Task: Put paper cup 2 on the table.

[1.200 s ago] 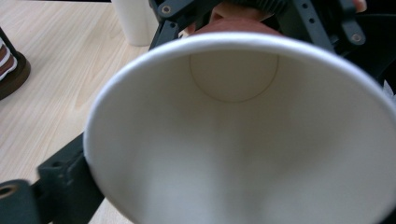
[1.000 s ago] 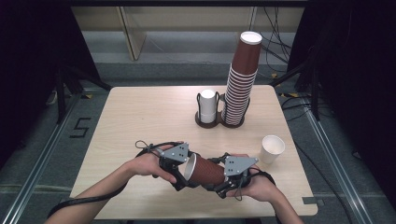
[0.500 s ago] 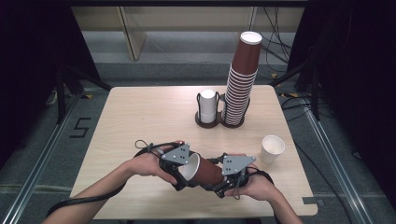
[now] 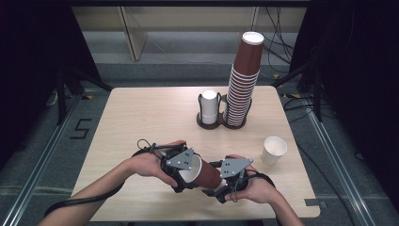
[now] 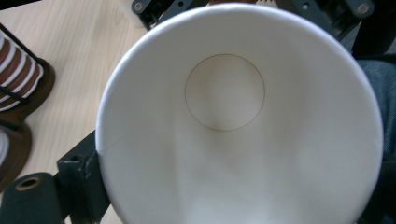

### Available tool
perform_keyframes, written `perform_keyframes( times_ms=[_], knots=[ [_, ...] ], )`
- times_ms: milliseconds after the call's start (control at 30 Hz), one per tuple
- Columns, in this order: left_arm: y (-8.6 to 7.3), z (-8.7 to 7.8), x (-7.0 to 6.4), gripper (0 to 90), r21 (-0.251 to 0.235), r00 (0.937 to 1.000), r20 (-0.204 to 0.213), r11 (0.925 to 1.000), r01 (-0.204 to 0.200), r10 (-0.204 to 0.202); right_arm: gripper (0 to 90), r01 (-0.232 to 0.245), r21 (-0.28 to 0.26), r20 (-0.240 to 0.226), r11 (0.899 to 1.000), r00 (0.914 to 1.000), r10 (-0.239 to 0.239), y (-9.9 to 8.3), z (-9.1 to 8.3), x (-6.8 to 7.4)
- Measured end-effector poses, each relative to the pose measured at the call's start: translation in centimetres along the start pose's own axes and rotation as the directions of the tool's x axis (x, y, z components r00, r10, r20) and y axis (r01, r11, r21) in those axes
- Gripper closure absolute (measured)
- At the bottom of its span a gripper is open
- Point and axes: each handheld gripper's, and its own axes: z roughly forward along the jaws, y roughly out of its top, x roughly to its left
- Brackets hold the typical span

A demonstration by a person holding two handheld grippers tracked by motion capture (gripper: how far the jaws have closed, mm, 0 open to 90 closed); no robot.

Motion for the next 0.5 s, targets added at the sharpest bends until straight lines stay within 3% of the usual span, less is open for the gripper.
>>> perform_keyframes(
  times_ms=[100, 133, 167, 200, 267, 300, 333, 367, 400, 467, 500],
  knots=[
    [0.1, -0.2, 0.1, 10.3, 0.037, 0.9997, -0.007, 0.9990, -0.024, 0.024, 8.3, -0.021, 0.007, 0.003, 1.000, 0.9998, 0.020, -0.2, -0.1, 0.1],
    [0.3, -0.4, 0.2, 10.3, 0.085, 0.9982, -0.008, 0.9946, -0.059, 0.060, 7.8, -0.048, 0.023, 0.012, 0.999, 0.9988, 0.047, -0.4, -0.4, 0.2],
    [0.3, -0.4, 0.2, 10.3, 0.085, 0.9982, -0.008, 0.9946, -0.059, 0.060, 7.8, -0.048, 0.023, 0.012, 0.999, 0.9988, 0.047, -0.4, -0.4, 0.2],
    [0.4, -0.5, 0.2, 10.2, 0.120, 0.9972, -0.002, 0.9900, -0.075, 0.075, 7.8, -0.021, 0.019, 0.021, 1.000, 0.9996, 0.020, -0.7, -0.5, 0.0],
    [0.5, -0.5, 0.1, 10.2, 0.144, 0.9966, 0.006, 0.9862, -0.082, 0.082, 8.0, -0.024, 0.017, 0.025, 1.000, 0.9994, 0.024, -0.8, -0.6, 0.0],
    [0.5, -0.5, 0.2, 10.2, 0.167, 0.9951, 0.009, 0.9809, -0.099, 0.099, 8.2, -0.019, 0.019, 0.032, 1.000, 0.9993, 0.018, -0.8, -0.7, -0.1],
    [0.7, -0.5, 0.2, 10.1, 0.214, 0.9918, 0.022, 0.9683, -0.128, 0.126, 9.0, -0.003, 0.013, 0.039, 1.000, 0.9992, 0.002, -1.0, -0.7, -0.2],
    [0.7, -0.5, 0.2, 10.0, 0.235, 0.9897, 0.030, 0.9615, -0.143, 0.140, 9.8, -0.011, 0.016, 0.040, 1.000, 0.9992, 0.011, -1.0, -0.7, -0.1],
    [0.7, -0.5, 0.2, 10.0, 0.235, 0.9897, 0.030, 0.9615, -0.143, 0.140, 9.8, -0.011, 0.016, 0.040, 1.000, 0.9992, 0.011, -1.0, -0.7, -0.1],
    [1.1, -0.5, 0.2, 10.0, 0.294, 0.9838, 0.059, 0.9387, -0.179, 0.169, 13.4, -0.002, 0.013, 0.049, 1.000, 0.9988, 0.001, -1.0, -0.5, -0.1],
    [1.2, -0.6, 0.2, 10.0, 0.311, 0.9816, 0.070, 0.9309, -0.191, 0.178, 14.0, -0.025, 0.024, 0.043, 0.999, 0.9988, 0.024, -1.0, -0.5, 0.1]
  ],
)
